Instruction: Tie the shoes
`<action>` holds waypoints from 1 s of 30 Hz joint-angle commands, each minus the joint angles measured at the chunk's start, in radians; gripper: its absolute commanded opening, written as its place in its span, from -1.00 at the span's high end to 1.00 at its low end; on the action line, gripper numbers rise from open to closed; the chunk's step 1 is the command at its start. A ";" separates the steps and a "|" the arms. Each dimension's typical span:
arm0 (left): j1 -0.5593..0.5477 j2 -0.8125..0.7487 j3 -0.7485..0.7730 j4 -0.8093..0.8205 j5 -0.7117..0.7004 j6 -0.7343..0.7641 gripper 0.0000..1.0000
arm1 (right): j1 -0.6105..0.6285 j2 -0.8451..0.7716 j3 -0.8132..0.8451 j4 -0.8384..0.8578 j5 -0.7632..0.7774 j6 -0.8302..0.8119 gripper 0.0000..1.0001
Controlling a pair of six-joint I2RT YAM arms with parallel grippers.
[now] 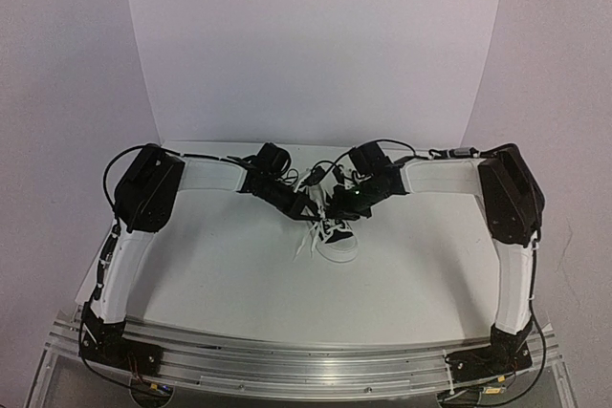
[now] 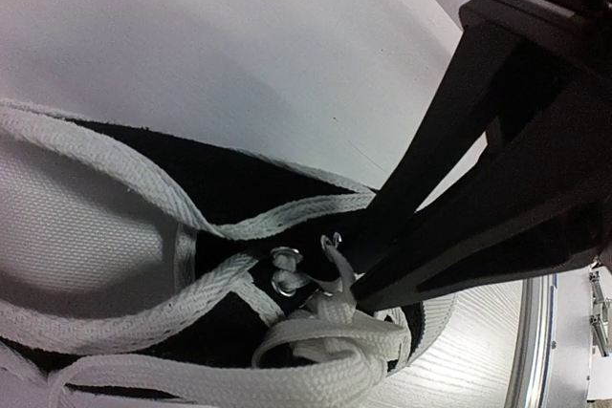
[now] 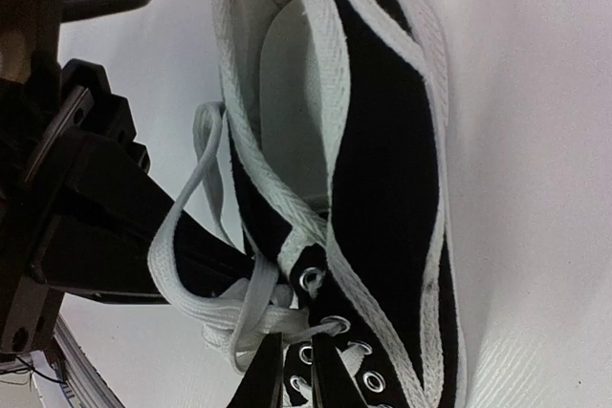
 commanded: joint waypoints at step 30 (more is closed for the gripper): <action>-0.004 0.029 0.030 0.054 0.024 -0.062 1.00 | 0.038 0.141 0.138 0.020 -0.066 -0.035 0.41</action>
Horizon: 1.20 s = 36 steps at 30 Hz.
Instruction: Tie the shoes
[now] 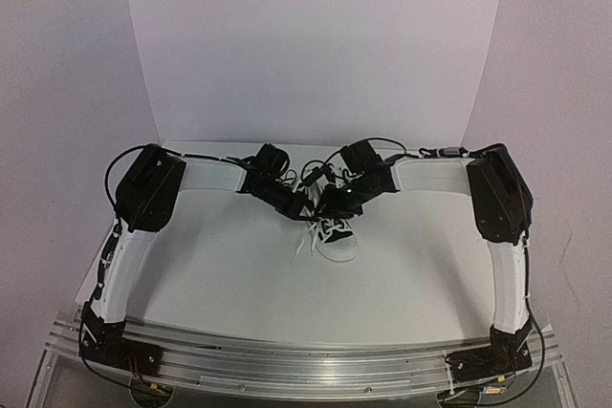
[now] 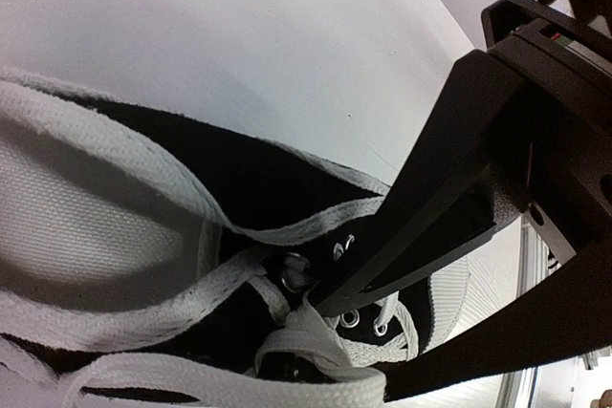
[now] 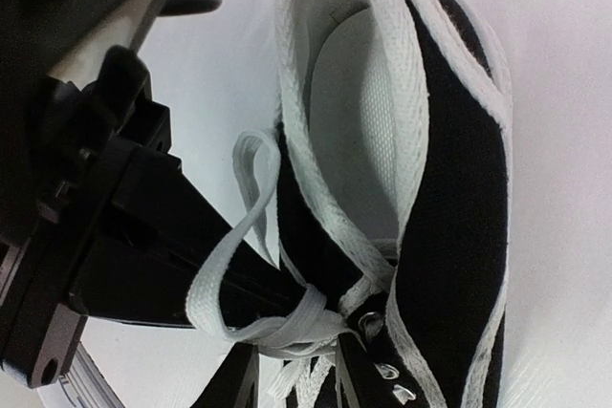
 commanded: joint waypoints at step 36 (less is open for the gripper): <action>0.012 -0.075 0.001 -0.059 0.002 0.201 0.56 | -0.047 -0.183 -0.239 0.223 0.153 0.170 1.00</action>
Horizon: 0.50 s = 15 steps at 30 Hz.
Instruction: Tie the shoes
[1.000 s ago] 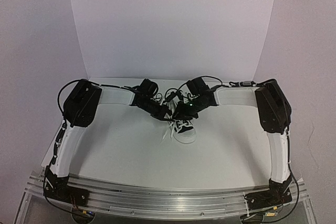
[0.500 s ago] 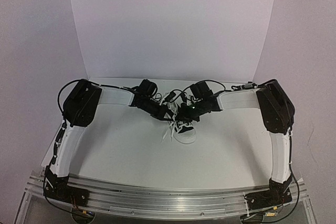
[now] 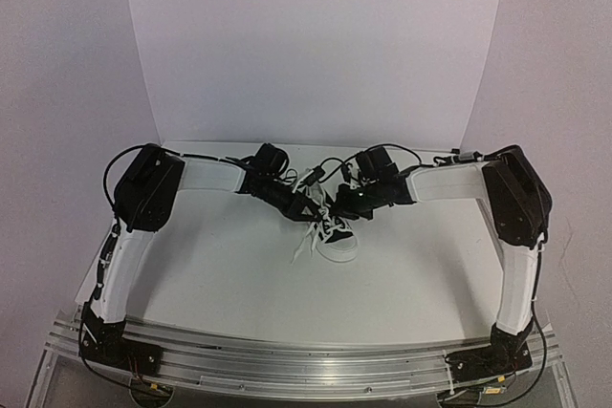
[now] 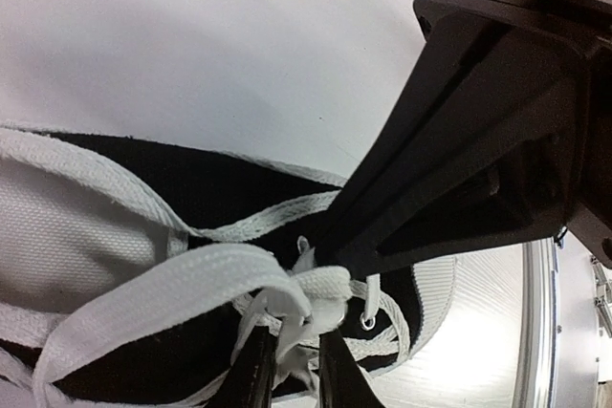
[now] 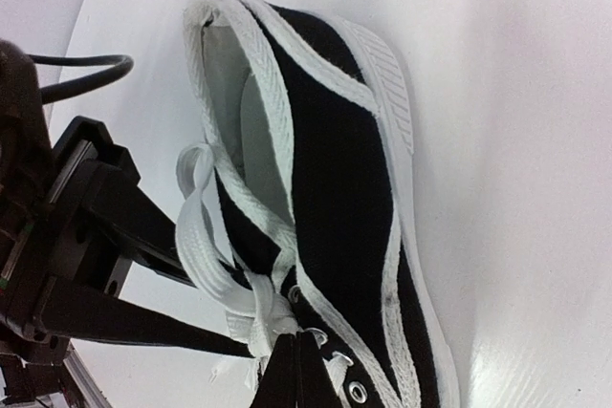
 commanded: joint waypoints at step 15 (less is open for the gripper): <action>0.052 -0.151 0.047 -0.244 -0.056 0.305 0.20 | -0.020 -0.052 0.047 -0.063 0.096 -0.029 1.00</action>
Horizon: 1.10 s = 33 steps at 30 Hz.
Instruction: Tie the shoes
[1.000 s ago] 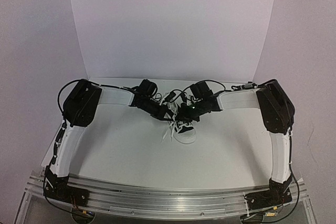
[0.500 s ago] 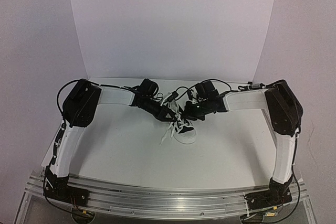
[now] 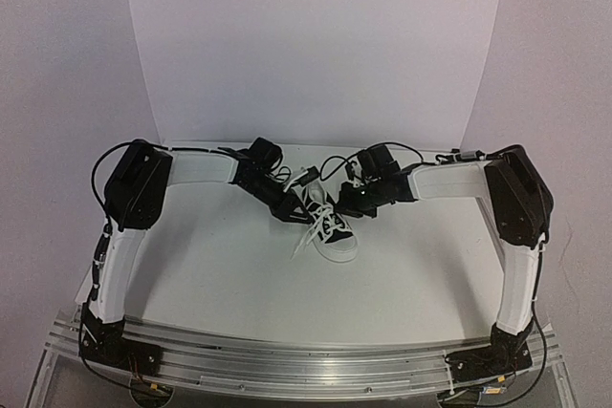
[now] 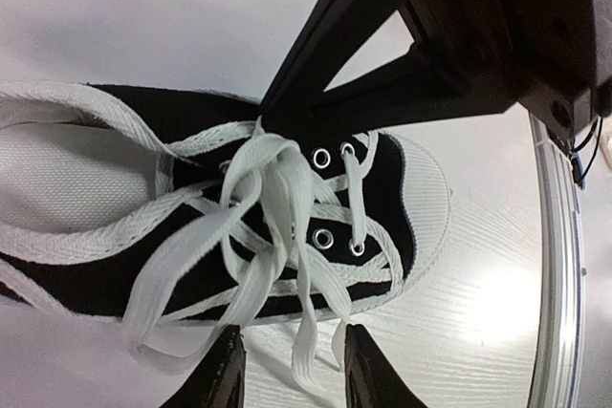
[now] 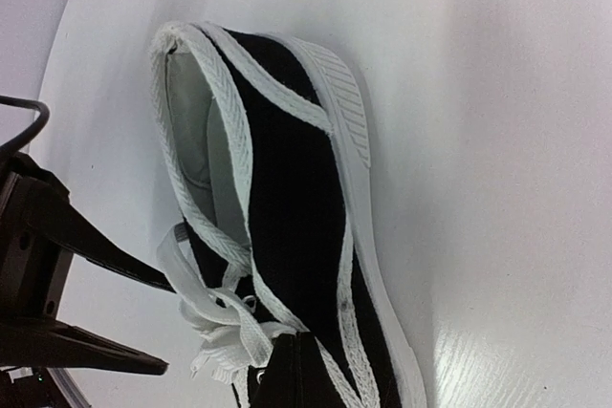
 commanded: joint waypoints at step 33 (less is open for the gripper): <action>0.038 0.085 0.115 -0.040 -0.048 0.151 1.00 | -0.009 -0.009 0.098 -0.077 0.005 -0.054 1.00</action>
